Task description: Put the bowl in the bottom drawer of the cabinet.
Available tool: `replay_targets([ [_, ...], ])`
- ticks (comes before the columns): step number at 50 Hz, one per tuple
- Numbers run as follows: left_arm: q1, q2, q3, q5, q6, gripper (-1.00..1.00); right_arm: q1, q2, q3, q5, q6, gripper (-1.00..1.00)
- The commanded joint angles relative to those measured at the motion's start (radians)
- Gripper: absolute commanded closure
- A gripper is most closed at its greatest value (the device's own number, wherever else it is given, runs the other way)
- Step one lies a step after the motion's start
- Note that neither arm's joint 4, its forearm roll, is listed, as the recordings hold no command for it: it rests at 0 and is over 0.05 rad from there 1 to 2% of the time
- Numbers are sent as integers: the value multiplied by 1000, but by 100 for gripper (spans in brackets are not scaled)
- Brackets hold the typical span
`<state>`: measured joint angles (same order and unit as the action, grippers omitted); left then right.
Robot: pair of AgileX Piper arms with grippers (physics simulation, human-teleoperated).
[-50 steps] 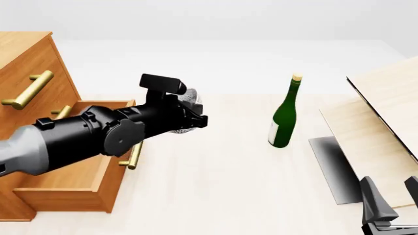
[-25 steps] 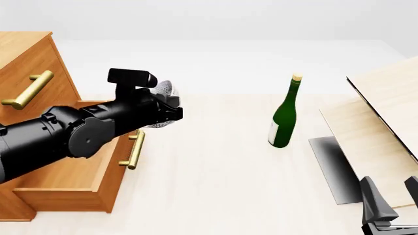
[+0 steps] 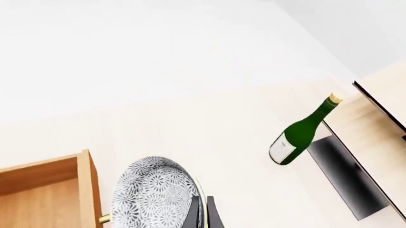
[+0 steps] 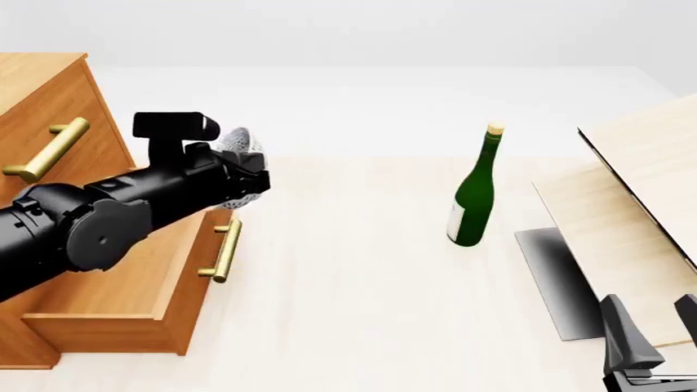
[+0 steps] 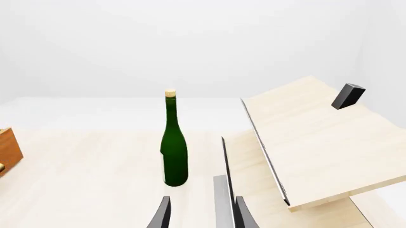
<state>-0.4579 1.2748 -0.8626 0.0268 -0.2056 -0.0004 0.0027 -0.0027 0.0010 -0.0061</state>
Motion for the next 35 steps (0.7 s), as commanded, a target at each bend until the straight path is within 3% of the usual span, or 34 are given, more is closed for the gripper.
replay_targets([
  [1,42,-46,21,6,2,100,0,0,0,0,0,-100],
  [31,182,-161,108,37,15,100,0,0,0,0,0,-100],
  [33,188,-180,75,89,14,100,0,0,0,0,0,-100],
  [35,197,-175,124,36,12,100,0,0,0,0,0,-100],
])
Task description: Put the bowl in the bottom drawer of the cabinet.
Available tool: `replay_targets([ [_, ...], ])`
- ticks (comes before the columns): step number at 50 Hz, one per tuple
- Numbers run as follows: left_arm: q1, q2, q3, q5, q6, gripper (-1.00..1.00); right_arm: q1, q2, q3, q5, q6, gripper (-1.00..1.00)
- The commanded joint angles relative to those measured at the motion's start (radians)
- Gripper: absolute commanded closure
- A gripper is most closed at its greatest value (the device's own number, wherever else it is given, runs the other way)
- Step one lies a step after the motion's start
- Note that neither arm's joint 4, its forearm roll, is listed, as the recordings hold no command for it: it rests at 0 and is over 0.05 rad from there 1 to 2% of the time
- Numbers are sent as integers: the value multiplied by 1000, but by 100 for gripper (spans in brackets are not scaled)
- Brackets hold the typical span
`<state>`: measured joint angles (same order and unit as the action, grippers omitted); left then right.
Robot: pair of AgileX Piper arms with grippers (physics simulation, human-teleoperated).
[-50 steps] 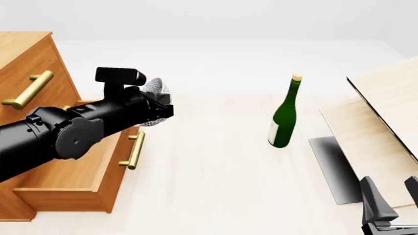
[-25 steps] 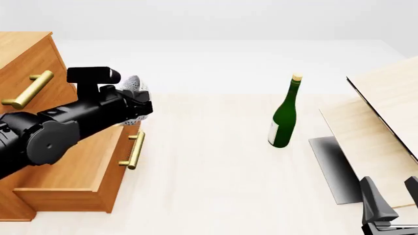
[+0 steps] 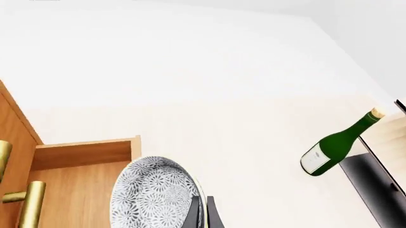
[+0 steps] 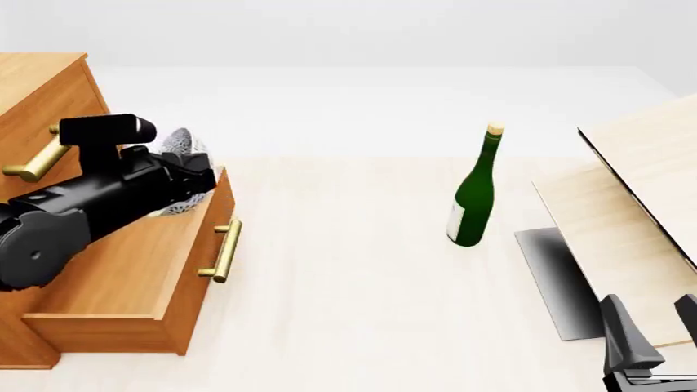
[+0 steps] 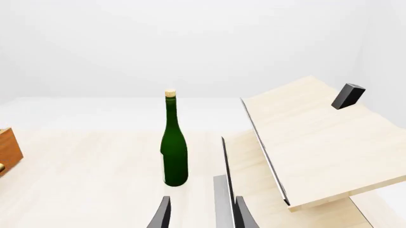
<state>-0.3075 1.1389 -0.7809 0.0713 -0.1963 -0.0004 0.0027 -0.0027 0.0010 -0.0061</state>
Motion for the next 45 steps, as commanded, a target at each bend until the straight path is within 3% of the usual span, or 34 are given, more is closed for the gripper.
replay_targets([
  [1,51,-59,-5,59,4,100,0,0,0,0,0,-100],
  [2,53,-51,35,12,3,100,0,0,0,0,0,-100],
  [4,61,-67,0,66,3,100,0,0,0,0,0,-100],
  [8,83,-77,15,62,1,100,0,0,0,0,0,-100],
  [9,89,-70,69,2,1,100,0,0,0,0,0,-100],
  [12,97,-75,98,-24,-4,100,0,0,0,0,0,-100],
  [13,99,-87,49,38,-6,100,0,0,0,0,0,-100],
  [19,101,-80,129,-38,-24,100,0,0,0,0,0,-100],
  [21,102,-87,88,11,-25,100,0,0,0,0,0,-100],
  [22,103,-81,138,-42,-31,100,0,0,0,0,0,-100],
  [27,110,-77,162,-62,-37,100,0,0,0,0,0,-100],
  [32,112,-77,159,-57,-44,100,0,0,0,0,0,-100],
  [34,114,-80,110,-2,-44,100,0,0,0,0,0,-100],
  [36,116,-67,169,-71,-48,100,0,0,0,0,0,-100],
  [41,121,-63,180,-81,-53,100,0,0,0,0,0,-100],
  [43,132,-74,128,-12,-52,100,0,0,0,0,0,-100],
  [45,134,-69,128,-17,-52,100,0,0,0,0,0,-100],
])
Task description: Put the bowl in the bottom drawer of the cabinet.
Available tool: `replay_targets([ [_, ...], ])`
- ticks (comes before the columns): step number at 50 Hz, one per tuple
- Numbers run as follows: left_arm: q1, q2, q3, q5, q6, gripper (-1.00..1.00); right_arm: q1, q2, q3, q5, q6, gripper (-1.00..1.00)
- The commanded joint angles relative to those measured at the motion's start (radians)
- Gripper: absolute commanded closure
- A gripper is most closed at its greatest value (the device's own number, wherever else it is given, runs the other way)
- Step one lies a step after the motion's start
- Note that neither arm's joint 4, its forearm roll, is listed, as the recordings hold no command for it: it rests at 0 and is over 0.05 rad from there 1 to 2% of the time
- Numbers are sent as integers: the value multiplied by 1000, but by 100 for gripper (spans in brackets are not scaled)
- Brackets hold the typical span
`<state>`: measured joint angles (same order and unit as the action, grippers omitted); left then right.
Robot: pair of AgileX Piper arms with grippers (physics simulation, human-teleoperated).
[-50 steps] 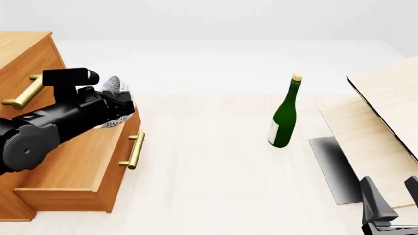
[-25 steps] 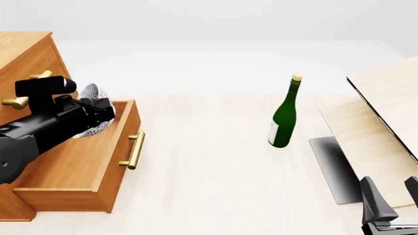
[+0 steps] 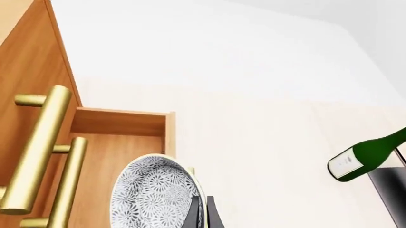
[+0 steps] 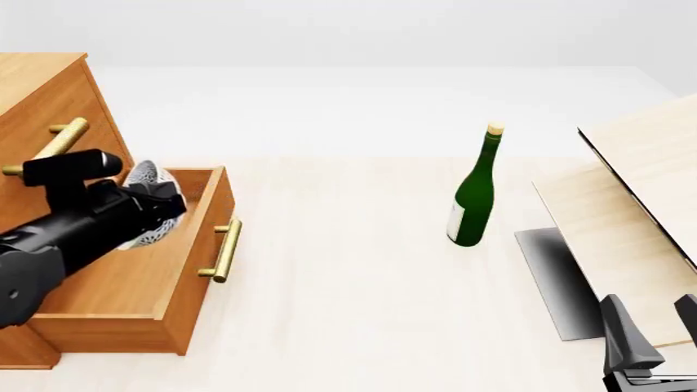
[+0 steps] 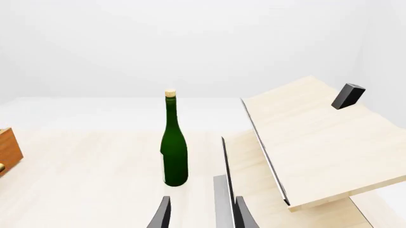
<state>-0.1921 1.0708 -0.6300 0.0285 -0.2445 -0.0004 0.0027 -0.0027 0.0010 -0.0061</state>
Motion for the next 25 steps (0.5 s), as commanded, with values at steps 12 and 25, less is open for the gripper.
replay_targets([
  [12,56,19,51,-70,-4,100,0,0,0,0,0,-100],
  [25,71,45,30,-38,-8,100,0,0,0,0,0,-100],
])
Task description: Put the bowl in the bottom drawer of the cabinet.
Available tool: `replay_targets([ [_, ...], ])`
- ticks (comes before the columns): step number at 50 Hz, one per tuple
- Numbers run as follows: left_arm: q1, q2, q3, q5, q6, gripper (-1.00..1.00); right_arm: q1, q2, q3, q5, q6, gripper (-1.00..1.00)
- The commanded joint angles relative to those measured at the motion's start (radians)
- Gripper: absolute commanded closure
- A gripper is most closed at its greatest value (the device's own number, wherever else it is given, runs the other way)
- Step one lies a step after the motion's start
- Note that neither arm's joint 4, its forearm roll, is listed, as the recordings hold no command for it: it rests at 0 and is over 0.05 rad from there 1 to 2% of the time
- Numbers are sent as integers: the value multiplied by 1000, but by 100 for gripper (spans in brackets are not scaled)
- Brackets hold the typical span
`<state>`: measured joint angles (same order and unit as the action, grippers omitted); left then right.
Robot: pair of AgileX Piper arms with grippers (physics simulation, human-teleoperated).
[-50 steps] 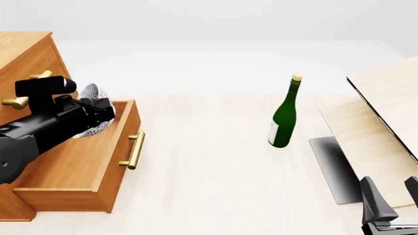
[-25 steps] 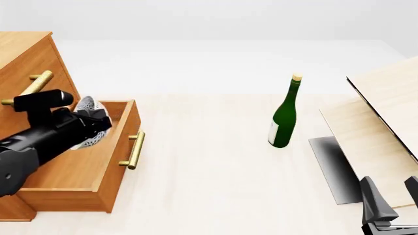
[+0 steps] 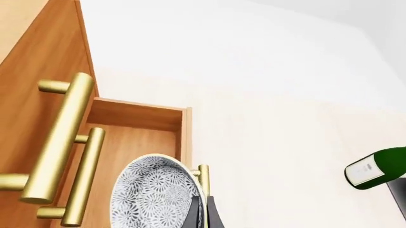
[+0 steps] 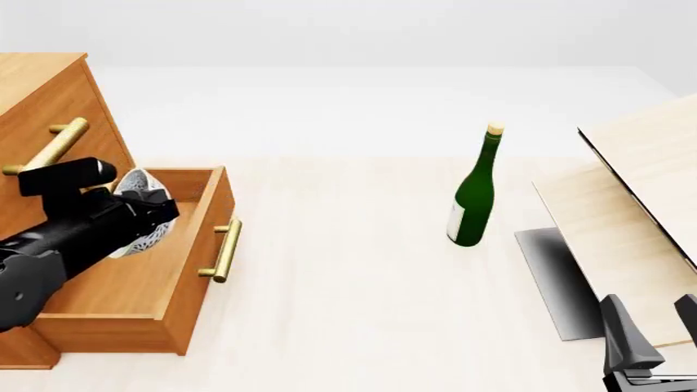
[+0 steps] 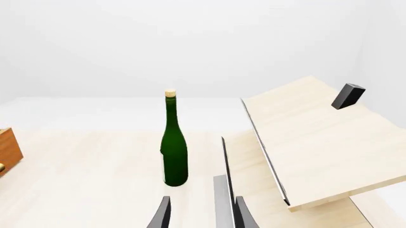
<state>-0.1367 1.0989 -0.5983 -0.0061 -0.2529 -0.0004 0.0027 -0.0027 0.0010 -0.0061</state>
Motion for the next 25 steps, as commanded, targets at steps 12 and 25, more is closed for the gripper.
replay_targets([
  [12,39,32,3,30,42,100,0,0,0,0,0,-100],
  [25,53,67,76,-18,22,100,0,0,0,0,0,-100],
])
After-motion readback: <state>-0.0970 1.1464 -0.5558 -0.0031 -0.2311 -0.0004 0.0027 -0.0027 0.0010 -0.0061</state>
